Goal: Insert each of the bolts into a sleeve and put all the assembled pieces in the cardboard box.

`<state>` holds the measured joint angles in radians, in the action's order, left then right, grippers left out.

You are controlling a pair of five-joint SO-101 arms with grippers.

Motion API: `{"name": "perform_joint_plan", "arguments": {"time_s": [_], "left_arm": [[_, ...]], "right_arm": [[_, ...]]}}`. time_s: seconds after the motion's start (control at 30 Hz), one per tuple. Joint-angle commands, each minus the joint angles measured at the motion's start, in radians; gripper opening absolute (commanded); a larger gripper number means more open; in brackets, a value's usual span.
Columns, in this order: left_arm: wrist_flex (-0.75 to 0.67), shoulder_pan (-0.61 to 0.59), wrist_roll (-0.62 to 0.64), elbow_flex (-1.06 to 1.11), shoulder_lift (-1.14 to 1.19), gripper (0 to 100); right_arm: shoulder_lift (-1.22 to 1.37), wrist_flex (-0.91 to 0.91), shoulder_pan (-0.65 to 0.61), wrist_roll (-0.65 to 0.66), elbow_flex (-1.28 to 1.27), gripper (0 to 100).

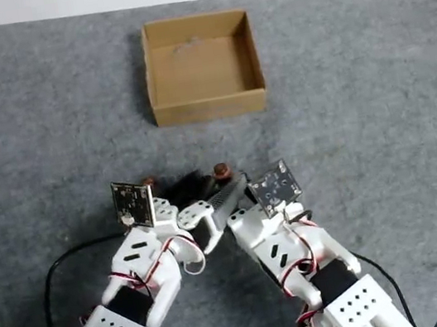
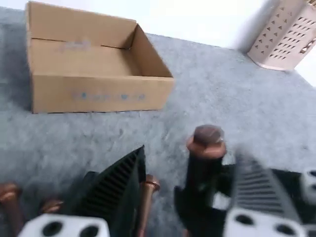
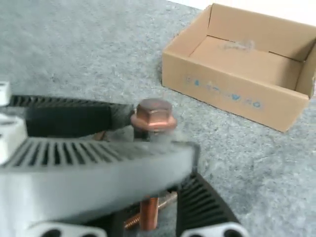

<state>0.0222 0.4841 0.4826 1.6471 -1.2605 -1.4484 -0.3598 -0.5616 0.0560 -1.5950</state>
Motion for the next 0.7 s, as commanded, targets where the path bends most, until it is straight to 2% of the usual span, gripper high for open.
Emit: {"name": "perform_joint_plan", "arguments": {"time_s": [0.0,0.03,0.13,0.23,0.67], "left_arm": [[-0.003,0.013,0.011,-0.099,-0.010,5],[-0.003,0.013,-0.006,-0.110,-0.010,0],[-0.005,0.021,-0.035,-0.125,-0.010,3],[-0.005,0.021,-0.032,-0.130,-0.010,0],[-0.002,0.019,-0.034,-0.154,-0.010,1]], "right_arm": [[-0.008,0.005,0.005,-0.006,0.058,0.5],[-0.008,0.005,0.005,-0.006,0.058,0.5],[-0.008,0.005,0.005,-0.006,0.058,0.5],[-0.008,0.005,0.005,-0.006,0.058,0.5],[-0.008,0.005,0.005,-0.006,0.058,0.5]]}}
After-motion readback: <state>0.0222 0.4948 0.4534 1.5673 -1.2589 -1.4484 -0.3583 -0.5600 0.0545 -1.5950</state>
